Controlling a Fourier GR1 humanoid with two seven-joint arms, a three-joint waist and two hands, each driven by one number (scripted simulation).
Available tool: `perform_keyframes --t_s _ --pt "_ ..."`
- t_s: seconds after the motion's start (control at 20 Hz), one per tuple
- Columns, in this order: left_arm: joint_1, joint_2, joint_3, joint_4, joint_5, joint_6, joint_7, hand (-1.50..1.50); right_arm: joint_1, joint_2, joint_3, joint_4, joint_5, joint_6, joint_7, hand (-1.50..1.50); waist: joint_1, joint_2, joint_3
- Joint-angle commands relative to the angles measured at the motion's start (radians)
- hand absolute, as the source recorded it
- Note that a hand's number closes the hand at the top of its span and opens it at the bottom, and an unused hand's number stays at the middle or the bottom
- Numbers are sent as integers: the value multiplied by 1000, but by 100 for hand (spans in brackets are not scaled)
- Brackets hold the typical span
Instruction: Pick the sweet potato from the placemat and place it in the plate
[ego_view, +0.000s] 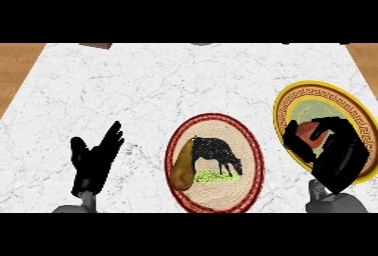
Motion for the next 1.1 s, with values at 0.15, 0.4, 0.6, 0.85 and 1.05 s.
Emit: perform_keyframes --t_s 0.15,0.4,0.6,0.85,1.05 --pt "15 -8 -7 -35 -6 8 20 0 -131 -187 -135 268 -427 -135 -237 150 12 1 1" --pt "31 30 14 -58 26 -46 29 0 -154 -240 -172 406 -751 -126 -578 150 13 1 2" --pt "24 -4 -10 -20 -5 -19 -4 0 -248 -279 -233 601 -790 111 -461 150 33 8 1" --pt "-13 15 14 -19 14 -35 18 0 -318 -255 -238 841 -854 279 -630 -150 37 11 3" --pt "-28 11 23 39 11 -37 -4 0 -403 -235 -352 978 -959 344 -899 -150 31 12 4"
